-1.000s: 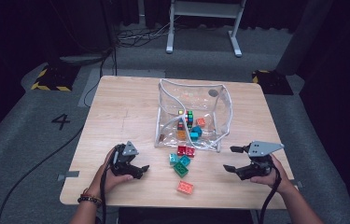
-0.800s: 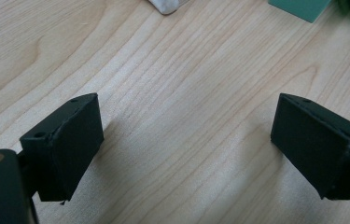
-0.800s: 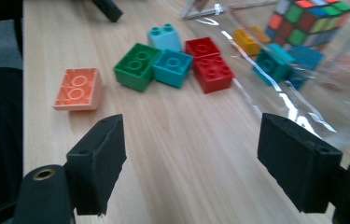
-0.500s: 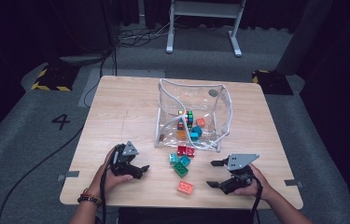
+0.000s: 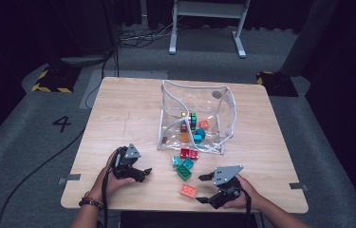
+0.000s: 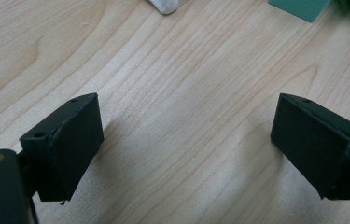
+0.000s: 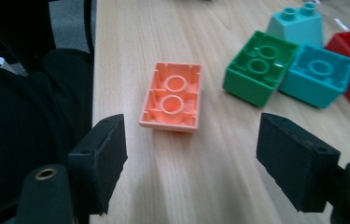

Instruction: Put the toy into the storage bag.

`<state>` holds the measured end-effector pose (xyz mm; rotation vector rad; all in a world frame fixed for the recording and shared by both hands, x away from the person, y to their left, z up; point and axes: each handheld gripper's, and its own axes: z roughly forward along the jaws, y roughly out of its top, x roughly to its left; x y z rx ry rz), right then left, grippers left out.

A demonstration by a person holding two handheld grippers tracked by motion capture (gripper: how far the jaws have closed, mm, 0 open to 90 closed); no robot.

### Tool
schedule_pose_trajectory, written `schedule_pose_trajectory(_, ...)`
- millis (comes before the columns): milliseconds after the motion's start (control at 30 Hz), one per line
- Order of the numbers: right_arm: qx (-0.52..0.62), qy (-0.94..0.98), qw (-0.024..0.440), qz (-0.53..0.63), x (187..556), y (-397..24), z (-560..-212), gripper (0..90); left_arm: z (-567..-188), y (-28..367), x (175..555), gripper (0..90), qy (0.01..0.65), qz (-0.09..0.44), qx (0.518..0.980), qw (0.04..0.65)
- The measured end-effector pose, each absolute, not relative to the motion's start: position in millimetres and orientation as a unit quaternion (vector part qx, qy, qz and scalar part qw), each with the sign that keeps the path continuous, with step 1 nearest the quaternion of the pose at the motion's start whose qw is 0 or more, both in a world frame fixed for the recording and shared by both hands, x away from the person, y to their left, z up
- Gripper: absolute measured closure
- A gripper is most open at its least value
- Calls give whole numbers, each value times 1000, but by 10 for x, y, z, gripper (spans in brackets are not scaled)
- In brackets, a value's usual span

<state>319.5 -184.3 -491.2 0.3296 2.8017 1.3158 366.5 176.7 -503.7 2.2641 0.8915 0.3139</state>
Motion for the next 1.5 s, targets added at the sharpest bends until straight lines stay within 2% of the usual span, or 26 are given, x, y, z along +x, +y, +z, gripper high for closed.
schedule_pose_trajectory(200,95,904,26,416,3153,-1710,-4970,274,-5038,1768,3666,95,342,121,869,338)
schedule_pose_trajectory(333,95,905,31,414,3154,-1649,-4993,365,-5037,1768,3665,95,342,122,869,337)
schedule_pose_trajectory(733,98,911,39,399,3150,-1533,-5032,377,-5038,1767,3665,95,342,120,869,338)
schedule_pose_trajectory(1000,112,905,47,408,3159,-1551,-5033,588,-5038,1767,3665,95,342,120,869,337)
schedule_pose_trajectory(1367,103,905,31,411,3216,-1786,-4945,591,-5038,1768,3665,95,342,121,869,337)
schedule_pose_trajectory(1500,99,902,50,418,3287,-1979,-4897,591,-5039,1767,3665,95,342,122,868,338)
